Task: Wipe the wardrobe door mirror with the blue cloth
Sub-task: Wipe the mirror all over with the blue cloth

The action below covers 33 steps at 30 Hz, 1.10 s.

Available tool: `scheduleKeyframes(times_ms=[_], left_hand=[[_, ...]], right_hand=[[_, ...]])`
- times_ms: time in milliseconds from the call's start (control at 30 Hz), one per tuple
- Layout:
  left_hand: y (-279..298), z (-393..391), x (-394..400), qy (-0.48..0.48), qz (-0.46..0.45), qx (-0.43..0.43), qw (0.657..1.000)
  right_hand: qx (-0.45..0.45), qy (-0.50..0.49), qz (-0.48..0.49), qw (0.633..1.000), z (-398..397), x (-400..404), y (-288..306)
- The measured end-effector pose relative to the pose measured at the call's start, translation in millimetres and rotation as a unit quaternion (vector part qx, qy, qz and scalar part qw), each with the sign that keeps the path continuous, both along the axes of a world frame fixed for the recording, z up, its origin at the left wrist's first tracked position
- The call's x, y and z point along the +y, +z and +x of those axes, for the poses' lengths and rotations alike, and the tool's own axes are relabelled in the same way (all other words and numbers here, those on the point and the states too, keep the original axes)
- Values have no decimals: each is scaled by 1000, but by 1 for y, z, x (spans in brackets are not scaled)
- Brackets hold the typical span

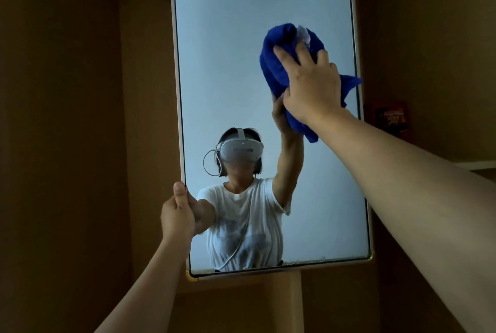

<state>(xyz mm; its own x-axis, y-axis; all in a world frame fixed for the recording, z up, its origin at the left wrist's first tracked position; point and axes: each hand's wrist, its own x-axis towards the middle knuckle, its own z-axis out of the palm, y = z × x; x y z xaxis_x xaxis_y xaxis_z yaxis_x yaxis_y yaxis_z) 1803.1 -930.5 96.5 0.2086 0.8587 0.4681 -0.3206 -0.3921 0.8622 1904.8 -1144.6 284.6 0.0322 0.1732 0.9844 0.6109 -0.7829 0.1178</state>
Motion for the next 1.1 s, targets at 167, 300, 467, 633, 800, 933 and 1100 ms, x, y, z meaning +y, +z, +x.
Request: scheduleKeyframes(times_ms=[167,300,467,633,800,933,1100], left_hand=[[-1,1,-1,1,-6,-5,1000],[0,0,-1,0,-16,10,1000],[0,-4,-1,-6,-5,29,1000],[1,-7,-4,-35,-10,34,999],[3,-7,-7,-3,-14,46,999],[2,-9,-8,0,-19,41,999],[2,-10,-8,-1,-3,41,999]], right_hand=[[-27,3,-42,999,-1,0,-58],[-84,22,-96,992,-8,11,-100],[-159,76,-189,966,-20,27,-168],[-135,116,-303,936,-31,33,-241],[-115,125,-381,909,-18,15,-290],[-123,121,-364,915,2,-4,-300],[-118,112,-262,951,18,-16,-295]])
